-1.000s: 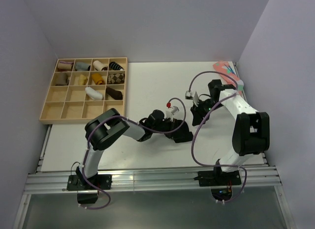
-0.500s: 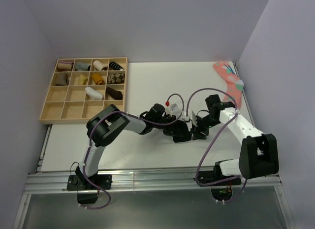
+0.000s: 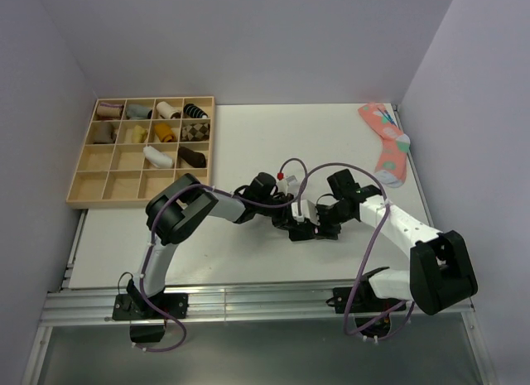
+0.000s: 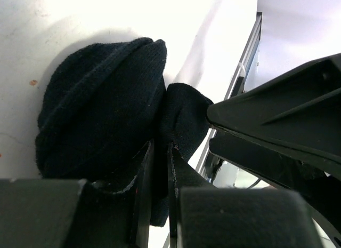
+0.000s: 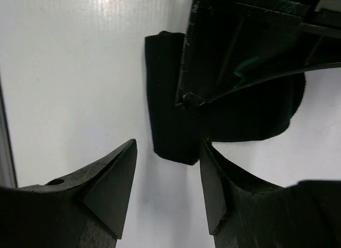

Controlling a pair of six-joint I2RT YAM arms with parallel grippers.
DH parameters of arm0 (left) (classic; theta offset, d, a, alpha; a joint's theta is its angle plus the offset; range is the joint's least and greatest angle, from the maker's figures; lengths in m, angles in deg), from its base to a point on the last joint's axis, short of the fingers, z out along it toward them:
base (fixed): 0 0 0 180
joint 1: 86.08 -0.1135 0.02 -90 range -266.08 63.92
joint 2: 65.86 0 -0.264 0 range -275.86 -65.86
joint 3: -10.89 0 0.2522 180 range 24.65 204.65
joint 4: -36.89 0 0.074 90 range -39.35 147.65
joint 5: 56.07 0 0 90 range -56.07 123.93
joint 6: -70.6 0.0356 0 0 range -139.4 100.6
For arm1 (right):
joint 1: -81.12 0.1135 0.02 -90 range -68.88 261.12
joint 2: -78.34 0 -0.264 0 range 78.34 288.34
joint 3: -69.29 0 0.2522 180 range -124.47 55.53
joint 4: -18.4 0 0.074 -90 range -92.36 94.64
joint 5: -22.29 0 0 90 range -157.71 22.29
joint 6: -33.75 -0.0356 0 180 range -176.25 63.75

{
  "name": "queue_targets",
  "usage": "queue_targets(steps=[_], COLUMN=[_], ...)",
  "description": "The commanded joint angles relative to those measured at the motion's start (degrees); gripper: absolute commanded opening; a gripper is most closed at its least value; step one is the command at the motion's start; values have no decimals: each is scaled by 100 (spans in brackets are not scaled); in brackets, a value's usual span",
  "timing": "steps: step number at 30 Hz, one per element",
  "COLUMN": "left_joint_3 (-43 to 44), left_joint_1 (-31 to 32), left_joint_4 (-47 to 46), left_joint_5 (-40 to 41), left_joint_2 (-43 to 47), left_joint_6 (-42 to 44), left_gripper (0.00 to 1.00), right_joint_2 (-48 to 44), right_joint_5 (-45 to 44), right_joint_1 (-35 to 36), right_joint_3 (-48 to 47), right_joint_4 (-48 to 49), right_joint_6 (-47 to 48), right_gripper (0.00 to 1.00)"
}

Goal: Roll the socks
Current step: Roll the sock at the center of the board.

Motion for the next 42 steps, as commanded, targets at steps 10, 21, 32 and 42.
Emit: queue_targets(steps=[10, 21, 32, 42], left_joint_3=[-328, -328, -364, -925], left_joint_1=[-88, -167, -202, -211], left_joint_4=[1016, 937, 805, 252], left_joint_5=[107, 54, -25, 484], left_joint_2=[-527, -572, -624, -212], left_joint_6=[276, 214, 65, -304], left_gripper=[0, 0, 0, 9], right_joint_2=[134, 301, 941, 1979], right_joint_5=[-352, -554, -651, -71], right_joint_1=[367, 763, 939, 675], right_joint_3=[153, 268, -136, -1199], right_joint_4=[544, 667, 642, -782], right_joint_6=[-226, -437, -841, -684], right_gripper=[57, 56, 46, 20])
